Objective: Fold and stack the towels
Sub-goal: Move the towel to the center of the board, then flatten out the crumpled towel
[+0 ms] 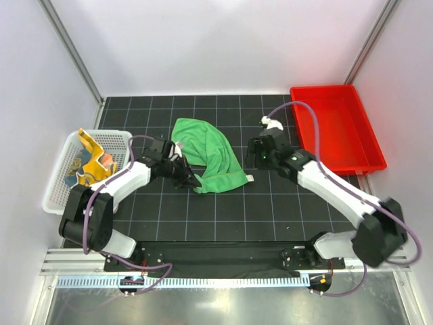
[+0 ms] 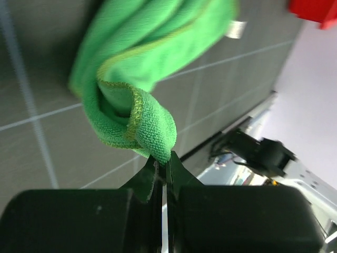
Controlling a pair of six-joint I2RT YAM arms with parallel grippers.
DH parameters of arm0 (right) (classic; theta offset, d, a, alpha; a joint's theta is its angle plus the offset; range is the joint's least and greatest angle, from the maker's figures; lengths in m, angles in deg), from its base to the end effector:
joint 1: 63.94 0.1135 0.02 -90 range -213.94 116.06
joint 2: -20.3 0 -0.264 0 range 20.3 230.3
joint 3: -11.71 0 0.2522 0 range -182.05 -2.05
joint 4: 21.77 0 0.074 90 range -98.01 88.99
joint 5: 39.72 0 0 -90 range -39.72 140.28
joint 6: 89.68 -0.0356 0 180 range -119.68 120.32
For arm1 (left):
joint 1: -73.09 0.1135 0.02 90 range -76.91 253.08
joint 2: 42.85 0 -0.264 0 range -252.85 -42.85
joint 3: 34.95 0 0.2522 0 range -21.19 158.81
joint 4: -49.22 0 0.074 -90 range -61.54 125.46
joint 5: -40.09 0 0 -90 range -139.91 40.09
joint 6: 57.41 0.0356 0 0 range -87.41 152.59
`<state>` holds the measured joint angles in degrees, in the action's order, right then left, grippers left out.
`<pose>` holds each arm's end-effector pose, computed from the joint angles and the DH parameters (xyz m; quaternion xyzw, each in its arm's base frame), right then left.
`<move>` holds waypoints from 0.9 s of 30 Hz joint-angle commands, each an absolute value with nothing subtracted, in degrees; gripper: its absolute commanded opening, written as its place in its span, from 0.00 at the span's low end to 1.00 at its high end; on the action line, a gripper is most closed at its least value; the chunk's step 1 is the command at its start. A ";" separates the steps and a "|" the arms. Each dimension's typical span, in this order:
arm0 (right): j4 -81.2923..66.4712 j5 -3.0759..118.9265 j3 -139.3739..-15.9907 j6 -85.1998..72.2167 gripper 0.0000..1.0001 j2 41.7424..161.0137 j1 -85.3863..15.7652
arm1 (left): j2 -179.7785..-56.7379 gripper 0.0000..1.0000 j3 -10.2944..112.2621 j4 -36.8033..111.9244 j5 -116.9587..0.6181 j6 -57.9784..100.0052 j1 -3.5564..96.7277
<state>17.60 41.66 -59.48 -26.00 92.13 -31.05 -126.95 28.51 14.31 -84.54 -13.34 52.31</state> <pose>0.2326 0.1440 0.2913 -0.0201 0.9041 0.1489 0.4000 0.2614 -0.1208 0.2020 -0.1125 0.9092 -0.3929 0.0798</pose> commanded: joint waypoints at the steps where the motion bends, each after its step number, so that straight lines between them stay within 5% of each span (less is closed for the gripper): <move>1: 14.85 38.42 -61.11 -29.81 0.65 99.73 -30.89 | -126.18 0.01 27.51 17.97 -79.19 -11.44 52.17; 13: 5.96 49.49 -63.38 -14.54 0.47 114.76 -32.73 | -125.38 0.14 27.51 13.84 -72.50 -9.07 52.17; 18: 7.20 60.01 -66.38 -12.25 0.47 119.69 -35.72 | -125.65 0.30 27.24 13.48 -71.36 -9.07 52.17; 23: 7.73 61.53 -67.61 -10.23 0.46 122.86 -36.78 | -125.73 0.36 27.51 13.22 -70.21 -8.98 52.17; 27: 6.67 62.15 -67.53 -9.43 0.34 123.83 -36.95 | -126.08 0.38 27.33 13.04 -70.04 -8.98 52.17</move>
